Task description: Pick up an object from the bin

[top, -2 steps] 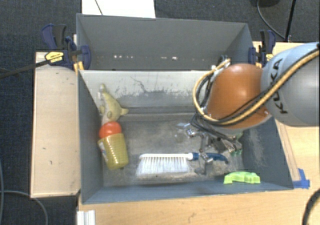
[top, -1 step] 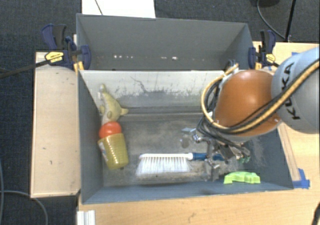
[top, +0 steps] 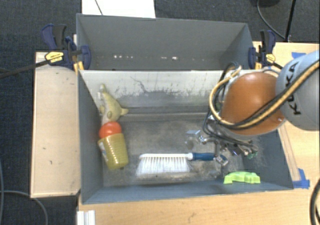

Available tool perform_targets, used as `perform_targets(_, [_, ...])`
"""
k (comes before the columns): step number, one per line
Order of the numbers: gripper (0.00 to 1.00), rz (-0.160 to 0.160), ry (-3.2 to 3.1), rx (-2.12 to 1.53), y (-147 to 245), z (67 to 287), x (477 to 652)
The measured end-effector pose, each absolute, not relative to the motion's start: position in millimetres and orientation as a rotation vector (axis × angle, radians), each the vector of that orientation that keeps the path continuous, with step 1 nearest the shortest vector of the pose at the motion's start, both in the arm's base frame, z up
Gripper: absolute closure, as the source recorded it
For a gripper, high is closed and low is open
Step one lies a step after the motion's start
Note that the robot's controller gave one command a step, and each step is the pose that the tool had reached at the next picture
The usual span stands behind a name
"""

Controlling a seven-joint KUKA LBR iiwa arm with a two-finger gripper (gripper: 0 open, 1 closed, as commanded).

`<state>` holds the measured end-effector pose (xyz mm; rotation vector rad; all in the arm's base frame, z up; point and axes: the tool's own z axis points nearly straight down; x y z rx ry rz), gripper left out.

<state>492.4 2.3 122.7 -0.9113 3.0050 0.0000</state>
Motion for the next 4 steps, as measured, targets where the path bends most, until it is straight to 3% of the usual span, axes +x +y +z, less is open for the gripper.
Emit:
perform_targets(1, [0.0,-0.001,2.977,-0.988,-24,90,511.4])
perform_targets(2, [0.0,-0.001,2.974,-0.997,-29,84,514.2])
perform_targets(3, [0.0,-0.003,2.996,-0.901,-61,74,499.4])
perform_targets(4, [0.0,-0.001,2.999,-0.902,-83,71,503.1])
